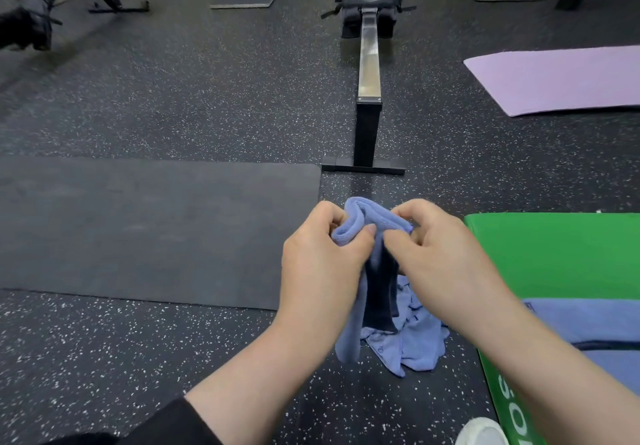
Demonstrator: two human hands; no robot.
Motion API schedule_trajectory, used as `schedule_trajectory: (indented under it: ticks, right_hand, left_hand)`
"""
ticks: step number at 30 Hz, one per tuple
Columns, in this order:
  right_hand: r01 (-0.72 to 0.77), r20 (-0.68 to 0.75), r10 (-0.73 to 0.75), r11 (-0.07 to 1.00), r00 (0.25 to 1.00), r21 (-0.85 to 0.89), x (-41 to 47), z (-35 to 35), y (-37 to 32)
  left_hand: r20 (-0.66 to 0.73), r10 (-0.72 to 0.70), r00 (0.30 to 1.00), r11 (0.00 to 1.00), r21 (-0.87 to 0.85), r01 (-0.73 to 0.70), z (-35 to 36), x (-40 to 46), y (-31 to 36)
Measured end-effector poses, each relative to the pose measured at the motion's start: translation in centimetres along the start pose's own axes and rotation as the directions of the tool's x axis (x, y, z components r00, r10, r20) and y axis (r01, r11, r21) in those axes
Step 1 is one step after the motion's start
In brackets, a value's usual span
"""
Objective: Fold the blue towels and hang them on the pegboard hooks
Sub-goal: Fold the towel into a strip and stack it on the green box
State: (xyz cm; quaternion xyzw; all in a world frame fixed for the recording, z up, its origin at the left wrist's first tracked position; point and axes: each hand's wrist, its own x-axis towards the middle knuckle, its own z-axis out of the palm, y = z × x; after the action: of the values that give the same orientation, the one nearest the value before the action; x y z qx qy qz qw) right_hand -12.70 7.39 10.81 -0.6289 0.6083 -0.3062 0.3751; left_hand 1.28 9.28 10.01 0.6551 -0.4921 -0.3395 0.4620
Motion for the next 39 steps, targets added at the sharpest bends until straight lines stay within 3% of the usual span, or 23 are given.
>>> schedule_trajectory:
  ticks: [4,8,13,16,19,21,22,26,31,35,39]
  right_hand:
    - [0.048,0.031,-0.046,0.997,0.998,-0.055,-0.5,0.7,-0.2]
    - [0.008,0.099,-0.015,0.997,0.995,0.07,-0.5,0.6,-0.3]
    - [-0.036,0.177,-0.024,0.945,0.984,0.326,-0.1,0.0,-0.1]
    - [-0.018,0.133,-0.027,0.944,0.991,0.329,0.3,-0.7,0.2]
    - [-0.013,0.017,0.009,0.973,1.0,0.231,1.4,-1.4,1.0]
    - [-0.017,0.016,0.014,0.977,1.0,0.215,1.9,-1.9,1.0]
    - [-0.022,0.031,0.015,0.973,0.999,0.229,2.0,-2.1,0.8]
    - [-0.012,0.148,-0.042,0.938,0.988,0.347,1.8,-2.8,0.0]
    - [0.027,0.259,-0.133,0.926,0.957,0.377,1.1,-3.9,-1.1]
    - [0.152,0.146,-0.183,0.968,0.972,0.197,0.9,-4.3,-1.4]
    - [0.161,0.0,-0.164,0.966,0.986,0.204,1.4,-5.0,-0.9]
  left_hand:
    - [0.012,-0.021,1.0,0.998,-0.053,0.022,0.4,-0.4,0.0]
    - [0.03,0.011,0.999,1.0,-0.028,-0.011,0.3,-0.7,0.0]
    - [0.158,0.208,0.965,0.97,0.094,-0.224,0.3,-1.0,-0.2]
    - [0.28,0.285,0.917,0.945,0.075,-0.317,0.1,-1.1,-0.3]
    - [0.207,0.226,0.952,0.973,-0.005,-0.23,-0.3,-1.0,-0.3]
    - [0.077,0.154,0.985,0.986,-0.073,-0.148,-0.8,-0.2,-0.6]
    - [0.079,0.123,0.989,0.991,-0.072,-0.117,-1.1,0.5,-0.6]
    - [0.412,0.03,0.911,0.999,0.005,-0.035,-1.9,2.0,-1.6]
    - [0.439,0.047,0.897,0.998,-0.067,-0.019,-1.7,1.4,-1.7]
    - [0.483,0.056,0.874,0.997,-0.071,-0.025,-1.7,0.9,-1.7]
    - [0.591,-0.021,0.806,0.999,0.044,-0.006,-2.2,0.5,-2.6]
